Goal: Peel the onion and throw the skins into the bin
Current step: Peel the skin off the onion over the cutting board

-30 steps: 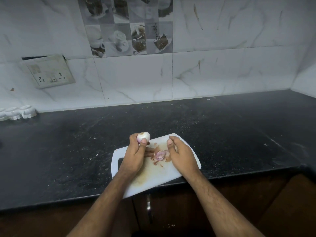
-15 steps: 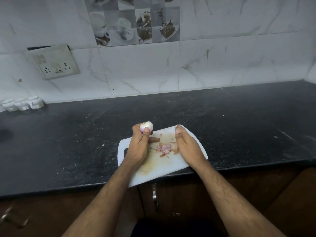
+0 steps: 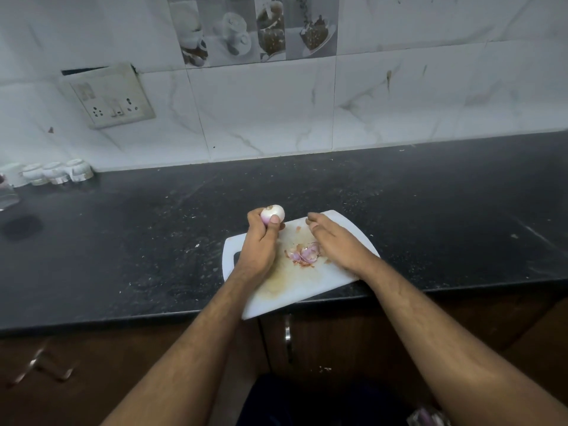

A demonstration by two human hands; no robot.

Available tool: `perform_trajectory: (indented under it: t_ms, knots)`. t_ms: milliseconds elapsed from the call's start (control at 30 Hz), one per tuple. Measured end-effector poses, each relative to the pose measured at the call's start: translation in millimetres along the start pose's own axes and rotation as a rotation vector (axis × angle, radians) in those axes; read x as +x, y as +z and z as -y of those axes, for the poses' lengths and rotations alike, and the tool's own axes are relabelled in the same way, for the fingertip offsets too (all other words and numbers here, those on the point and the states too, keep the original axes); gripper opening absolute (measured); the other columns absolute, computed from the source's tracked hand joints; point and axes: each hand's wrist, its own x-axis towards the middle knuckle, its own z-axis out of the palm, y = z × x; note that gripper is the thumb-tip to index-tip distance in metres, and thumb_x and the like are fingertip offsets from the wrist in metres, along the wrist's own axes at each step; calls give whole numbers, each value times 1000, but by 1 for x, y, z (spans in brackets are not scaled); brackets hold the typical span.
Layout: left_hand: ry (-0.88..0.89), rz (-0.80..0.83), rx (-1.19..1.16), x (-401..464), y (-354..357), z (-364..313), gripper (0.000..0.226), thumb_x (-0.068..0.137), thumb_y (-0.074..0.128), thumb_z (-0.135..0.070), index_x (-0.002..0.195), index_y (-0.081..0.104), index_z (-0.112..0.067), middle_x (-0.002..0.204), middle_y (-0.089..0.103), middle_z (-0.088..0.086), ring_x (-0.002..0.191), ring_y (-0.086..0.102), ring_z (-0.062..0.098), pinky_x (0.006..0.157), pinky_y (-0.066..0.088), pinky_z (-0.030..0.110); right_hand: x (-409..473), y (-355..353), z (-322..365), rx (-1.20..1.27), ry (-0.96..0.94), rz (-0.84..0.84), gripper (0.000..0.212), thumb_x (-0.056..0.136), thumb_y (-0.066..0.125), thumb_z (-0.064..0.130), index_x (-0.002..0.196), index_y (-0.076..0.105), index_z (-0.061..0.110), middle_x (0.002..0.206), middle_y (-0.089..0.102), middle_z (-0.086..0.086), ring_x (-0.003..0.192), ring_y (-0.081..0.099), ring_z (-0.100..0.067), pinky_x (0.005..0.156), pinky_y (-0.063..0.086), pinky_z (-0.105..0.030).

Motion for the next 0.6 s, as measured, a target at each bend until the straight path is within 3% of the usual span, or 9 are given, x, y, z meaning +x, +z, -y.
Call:
perform_trajectory:
  t_ms: [133,233,300,333,400,467,533,600]
  knots:
    - [-26,33,8,3,-2,2,30,111,44,-39,135,39,-21,130,56,-5,126,62,23,109,51,40,12,8,6,-223,-80,21,48,106,34,31,154,40,28,148,57,2,140,47,-18,119,33,-39]
    - [-43,23,-29,4,-1,1,27,113,44,-33,136,40,-20,126,58,-5,123,63,22,107,53,36,7,13,3,-311,-129,63,55,98,30,35,151,43,37,114,70,10,118,58,-16,108,44,-40]
    - [-66,12,-94,6,-1,0,25,114,43,-29,136,40,-18,121,59,-3,110,68,18,102,57,37,0,11,0,-177,-155,114,57,93,31,32,147,51,35,94,67,23,112,62,-9,105,47,-36]
    - [-82,5,-160,7,0,0,23,114,42,-27,135,40,-16,119,61,1,103,70,16,99,59,36,-2,9,-4,-50,-154,117,55,94,33,28,143,56,30,97,70,25,115,64,-6,105,47,-33]
    - [-93,-8,-238,10,0,1,22,114,42,-26,133,41,-15,117,64,4,96,73,13,95,61,32,-5,5,-7,218,-128,100,47,98,35,18,136,62,18,116,76,9,117,68,-8,103,49,-29]
    - [-83,5,-224,11,0,2,24,113,45,-28,133,44,-14,116,66,5,97,75,13,96,59,32,-6,2,-6,352,-116,-1,43,102,33,11,132,64,14,121,75,-1,116,69,-10,103,51,-30]
    - [-76,24,-206,10,-1,1,26,112,49,-30,132,46,-15,114,69,3,103,76,18,99,59,36,-2,3,-6,361,-73,-127,41,102,36,17,132,64,18,122,74,4,118,66,-5,110,47,-35]
    - [-81,35,-193,8,-2,1,26,111,52,-31,132,47,-17,115,70,2,106,75,19,102,58,39,0,4,-5,295,-32,-100,45,96,40,32,133,63,23,126,72,9,122,62,-2,114,44,-37]
